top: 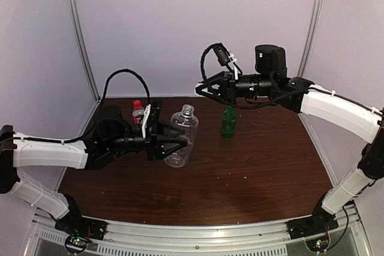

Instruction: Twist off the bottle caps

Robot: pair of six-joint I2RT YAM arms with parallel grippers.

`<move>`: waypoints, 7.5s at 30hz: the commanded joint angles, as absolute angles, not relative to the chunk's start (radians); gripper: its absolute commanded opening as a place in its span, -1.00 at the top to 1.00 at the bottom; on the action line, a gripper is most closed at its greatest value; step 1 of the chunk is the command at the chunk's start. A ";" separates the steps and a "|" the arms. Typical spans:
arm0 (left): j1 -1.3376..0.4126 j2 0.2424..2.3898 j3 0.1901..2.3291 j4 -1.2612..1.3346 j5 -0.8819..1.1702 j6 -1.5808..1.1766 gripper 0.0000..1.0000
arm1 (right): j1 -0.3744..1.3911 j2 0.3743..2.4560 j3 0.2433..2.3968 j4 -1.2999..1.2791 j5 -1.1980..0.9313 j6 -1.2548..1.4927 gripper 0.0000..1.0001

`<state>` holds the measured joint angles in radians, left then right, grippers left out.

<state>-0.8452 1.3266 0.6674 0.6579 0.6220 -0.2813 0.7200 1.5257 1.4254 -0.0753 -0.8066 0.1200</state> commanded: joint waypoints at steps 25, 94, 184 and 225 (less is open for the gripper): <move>-0.839 1.032 0.603 0.414 0.015 -0.175 0.22 | 0.728 1.845 1.134 0.047 -0.425 0.051 0.83; -0.839 1.204 0.614 0.551 0.345 -0.158 0.14 | 0.745 1.378 1.161 0.024 -0.736 0.118 -0.80; -0.616 1.194 0.814 0.097 -0.379 -0.263 -0.95 | 0.828 1.960 1.583 -0.209 -0.083 0.014 0.71; -0.345 1.774 1.285 -0.104 -0.068 -0.113 -0.61 | 0.828 1.851 1.551 -0.233 -0.119 -0.012 -0.52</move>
<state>-0.3542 1.7481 1.2366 -0.1101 -0.1036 -0.1276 0.8307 1.8881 1.5661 -0.2298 -0.1177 -0.0147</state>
